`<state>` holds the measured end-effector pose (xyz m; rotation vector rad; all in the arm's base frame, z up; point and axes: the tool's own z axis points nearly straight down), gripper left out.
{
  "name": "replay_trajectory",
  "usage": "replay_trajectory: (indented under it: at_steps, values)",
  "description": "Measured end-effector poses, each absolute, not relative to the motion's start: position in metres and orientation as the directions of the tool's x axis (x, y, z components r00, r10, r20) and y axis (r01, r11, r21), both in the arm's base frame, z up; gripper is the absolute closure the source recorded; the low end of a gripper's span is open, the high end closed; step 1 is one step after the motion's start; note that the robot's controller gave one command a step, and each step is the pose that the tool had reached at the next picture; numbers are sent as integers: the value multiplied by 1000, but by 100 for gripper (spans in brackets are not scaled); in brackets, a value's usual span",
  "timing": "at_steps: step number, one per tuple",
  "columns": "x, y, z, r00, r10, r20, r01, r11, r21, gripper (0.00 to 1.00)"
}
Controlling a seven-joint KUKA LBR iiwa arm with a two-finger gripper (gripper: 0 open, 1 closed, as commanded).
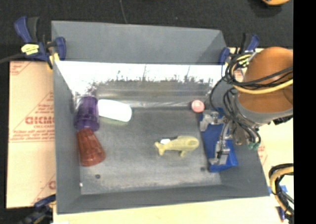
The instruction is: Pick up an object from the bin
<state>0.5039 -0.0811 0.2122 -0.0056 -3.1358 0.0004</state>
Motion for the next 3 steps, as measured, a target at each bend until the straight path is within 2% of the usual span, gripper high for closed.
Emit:
replay_trajectory:
  at_steps: [1,2,3]
  values:
    - [506,-81,217,-1000,1,-3,1,1000,-2,0]
    - [513,-57,183,-1000,20,-5,20,1000,-1,0]
    - [550,-36,164,-1000,8,-10,8,1000,-2,0]
